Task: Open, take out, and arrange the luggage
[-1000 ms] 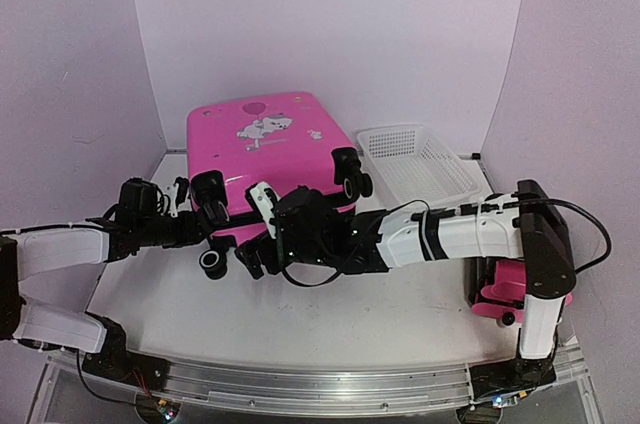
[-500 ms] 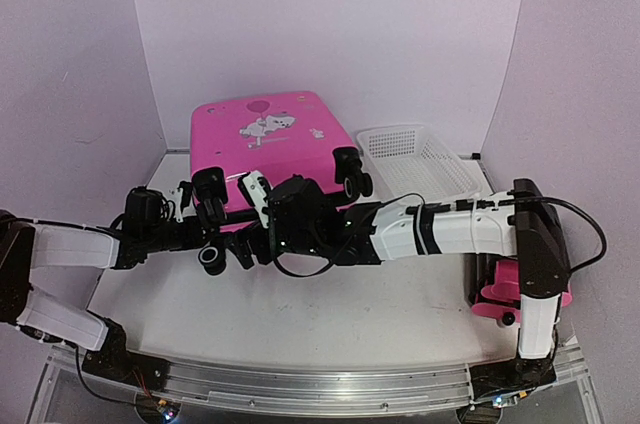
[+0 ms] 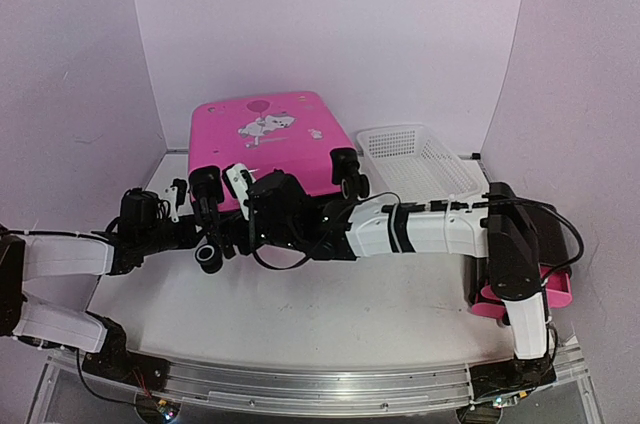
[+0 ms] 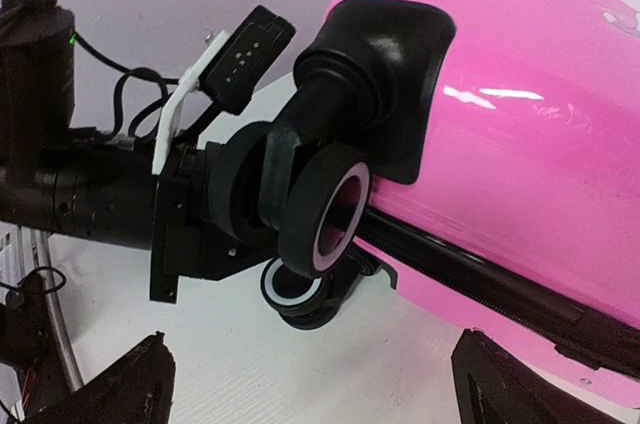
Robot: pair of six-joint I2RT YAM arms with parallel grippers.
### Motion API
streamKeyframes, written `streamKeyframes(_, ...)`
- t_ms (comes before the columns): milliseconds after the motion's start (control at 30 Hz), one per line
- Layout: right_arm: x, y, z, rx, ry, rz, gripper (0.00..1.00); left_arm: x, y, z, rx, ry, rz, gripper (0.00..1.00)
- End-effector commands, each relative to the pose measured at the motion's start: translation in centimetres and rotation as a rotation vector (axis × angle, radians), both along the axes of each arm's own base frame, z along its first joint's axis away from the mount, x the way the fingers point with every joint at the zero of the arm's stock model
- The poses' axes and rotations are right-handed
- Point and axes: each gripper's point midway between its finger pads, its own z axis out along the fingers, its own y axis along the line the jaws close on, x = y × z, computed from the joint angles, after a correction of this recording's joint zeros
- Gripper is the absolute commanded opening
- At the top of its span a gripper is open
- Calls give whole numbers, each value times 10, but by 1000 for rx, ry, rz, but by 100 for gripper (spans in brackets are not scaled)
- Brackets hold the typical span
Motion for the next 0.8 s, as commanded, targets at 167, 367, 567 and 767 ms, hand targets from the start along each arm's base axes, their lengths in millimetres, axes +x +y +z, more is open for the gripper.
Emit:
streamKeyframes(167,43,28,42,127,-73,-184,98,18,20,17,13,-68,126,0)
streamKeyframes(367,55,43,30,105,-93,-252,89,16,15,19,-6,-61,102,0)
streamKeyframes(567,55,70,21,132,-51,-216,88,15,12,18,-16,-52,88,0)
streamKeyframes(767,61,60,6,108,-43,-284,55,15,13,18,-21,-48,93,0)
